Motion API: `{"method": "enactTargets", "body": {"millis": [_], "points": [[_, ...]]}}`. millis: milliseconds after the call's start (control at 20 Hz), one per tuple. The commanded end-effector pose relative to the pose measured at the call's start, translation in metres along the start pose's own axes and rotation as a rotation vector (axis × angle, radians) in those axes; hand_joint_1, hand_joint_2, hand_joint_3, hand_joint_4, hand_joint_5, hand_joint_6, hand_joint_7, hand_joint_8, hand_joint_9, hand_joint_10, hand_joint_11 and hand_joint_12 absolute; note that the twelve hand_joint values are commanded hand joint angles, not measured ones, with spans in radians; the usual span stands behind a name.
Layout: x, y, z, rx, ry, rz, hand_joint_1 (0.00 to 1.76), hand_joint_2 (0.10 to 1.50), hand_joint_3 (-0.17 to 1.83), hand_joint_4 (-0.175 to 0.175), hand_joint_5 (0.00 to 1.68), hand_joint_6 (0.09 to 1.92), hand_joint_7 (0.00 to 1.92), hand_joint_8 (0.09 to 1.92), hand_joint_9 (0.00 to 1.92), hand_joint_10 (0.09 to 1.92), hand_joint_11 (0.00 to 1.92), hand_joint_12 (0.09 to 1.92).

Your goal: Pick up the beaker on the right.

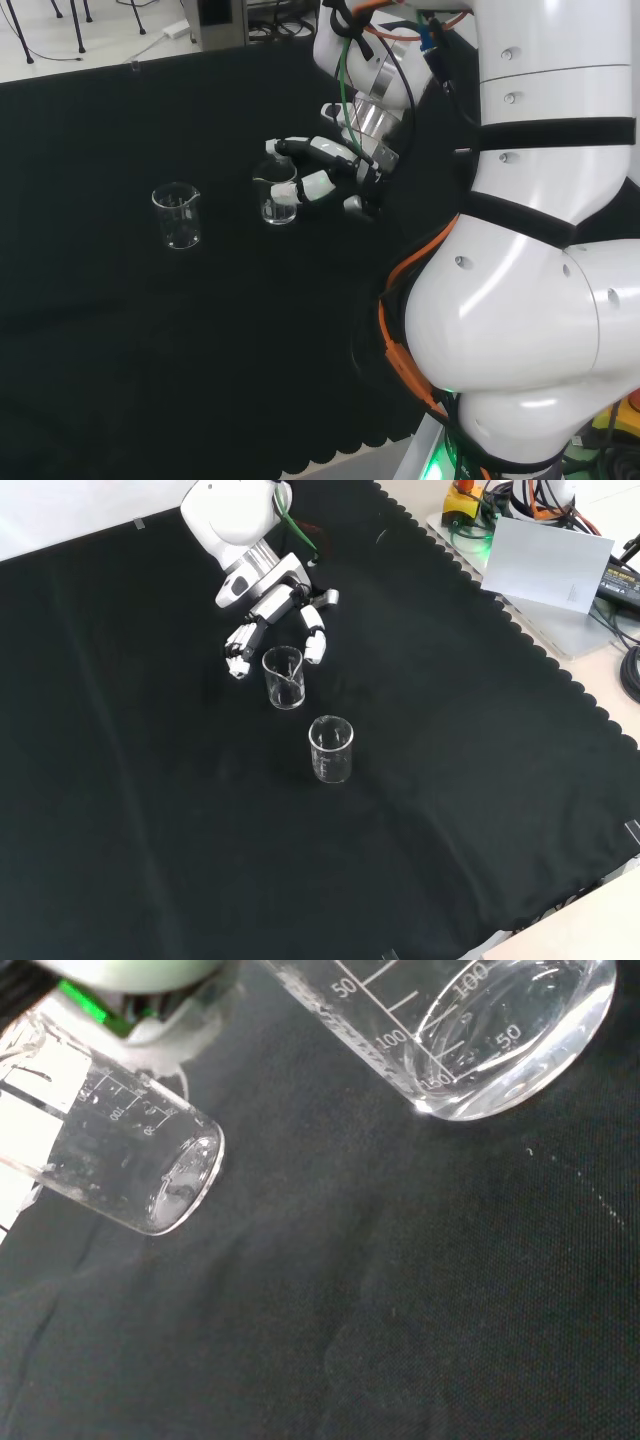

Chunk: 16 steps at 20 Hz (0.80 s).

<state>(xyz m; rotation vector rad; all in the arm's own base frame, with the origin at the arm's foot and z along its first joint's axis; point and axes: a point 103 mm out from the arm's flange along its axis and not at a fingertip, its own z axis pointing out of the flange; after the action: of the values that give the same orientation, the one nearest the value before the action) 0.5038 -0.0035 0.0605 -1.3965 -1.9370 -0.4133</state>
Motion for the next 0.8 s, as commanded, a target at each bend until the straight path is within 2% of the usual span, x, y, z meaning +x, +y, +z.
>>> {"method": "enactTargets", "body": {"millis": [50,200,450,800], "points": [[0.012,0.002,0.013,-0.014,0.022,0.018,0.90,0.47,0.61,-0.003,0.34,0.09,0.20,0.51,0.29,0.61,0.00,1.08],[0.019,0.001,0.019,-0.038,0.048,0.022,0.91,0.47,0.61,-0.003,0.35,0.09,0.21,0.51,0.29,0.61,0.00,1.08],[-0.006,0.004,0.011,-0.050,0.076,0.017,0.95,0.47,0.61,0.003,0.33,0.09,0.21,0.50,0.29,0.60,0.00,1.09],[-0.007,0.005,0.013,-0.070,0.084,0.027,0.97,0.47,0.62,0.006,0.35,0.09,0.21,0.50,0.30,0.59,0.00,1.09]]}}
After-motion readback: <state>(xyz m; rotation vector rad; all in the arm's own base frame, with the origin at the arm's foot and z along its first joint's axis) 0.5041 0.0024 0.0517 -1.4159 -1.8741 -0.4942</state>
